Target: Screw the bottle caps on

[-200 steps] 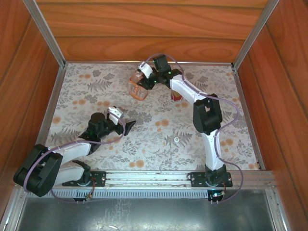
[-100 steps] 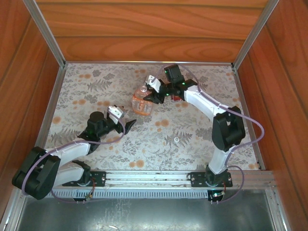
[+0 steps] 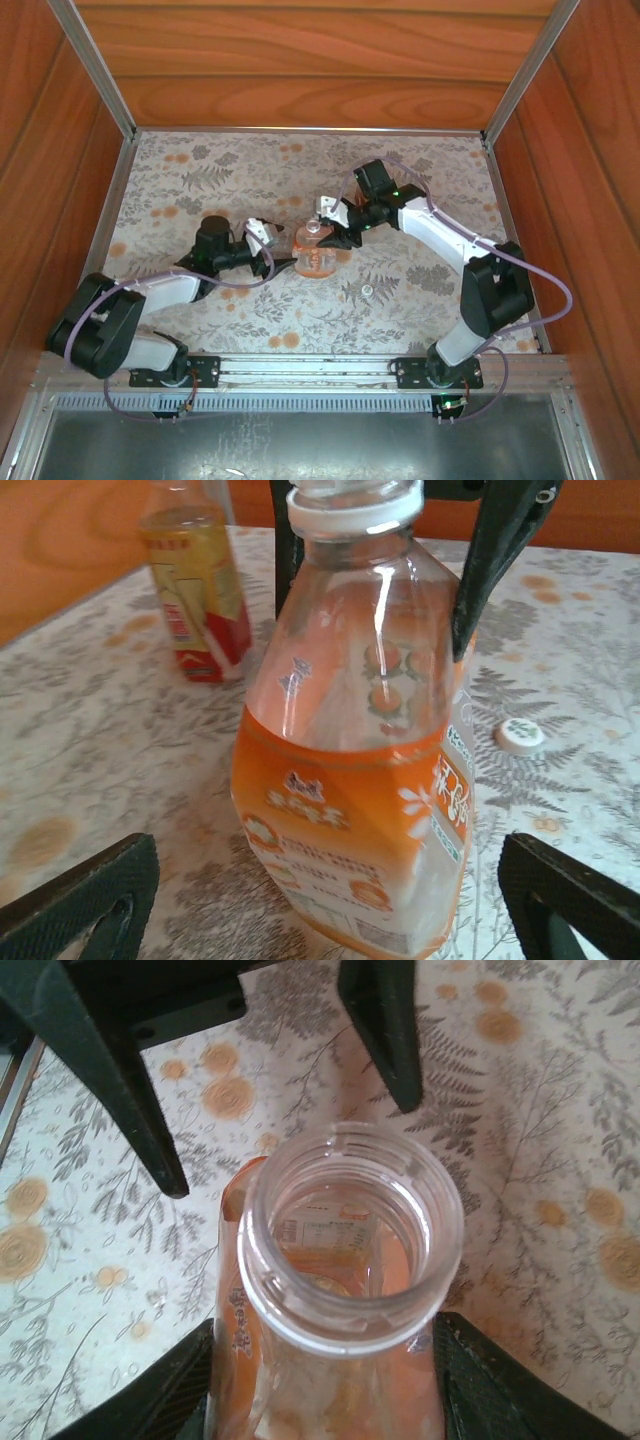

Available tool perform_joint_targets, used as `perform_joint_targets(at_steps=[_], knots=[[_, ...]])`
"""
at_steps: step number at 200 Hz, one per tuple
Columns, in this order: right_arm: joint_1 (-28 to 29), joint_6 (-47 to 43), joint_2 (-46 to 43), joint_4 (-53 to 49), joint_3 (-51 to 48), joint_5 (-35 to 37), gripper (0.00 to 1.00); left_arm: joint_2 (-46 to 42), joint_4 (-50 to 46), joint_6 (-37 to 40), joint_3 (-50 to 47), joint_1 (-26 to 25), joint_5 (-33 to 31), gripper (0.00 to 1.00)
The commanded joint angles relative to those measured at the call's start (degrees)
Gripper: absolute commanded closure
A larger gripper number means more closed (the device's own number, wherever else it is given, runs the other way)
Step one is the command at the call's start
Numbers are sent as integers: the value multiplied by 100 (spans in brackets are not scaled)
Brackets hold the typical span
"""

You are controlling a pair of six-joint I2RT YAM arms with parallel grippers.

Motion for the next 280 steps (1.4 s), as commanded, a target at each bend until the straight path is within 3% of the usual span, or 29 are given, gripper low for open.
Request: perform_joint_targets(at_steps=[1,46,108,172,202,217,226,254,280], knots=[[26,-305,-268,-173,-152,25,51,238,-112,144,356,-71,839,9],[26,-320,-425,-229,-251,4,49,880,-301,247,855,-285,1324,15],[32,-277,-394,-120,-330,-144,49,1222,-361,481,1046,-455,1309,22],[35,-127,-354,-76,-327,-164,42,1247,-384,515,1083,-458,1285,46],[35,-65,-422,-14,-404,-182,39,1270,-385,532,1099,-453,1295,46],[32,-54,-434,11,-415,-317,44,1301,-385,516,1125,-459,1341,33],[41,-43,-420,37,-415,-395,46,1338,-385,501,1155,-457,1370,30],[50,80,-333,200,-407,-480,51,1444,-385,467,1222,-451,1388,30],[61,48,-326,170,-396,-441,50,1386,-394,454,1207,-457,1387,38]])
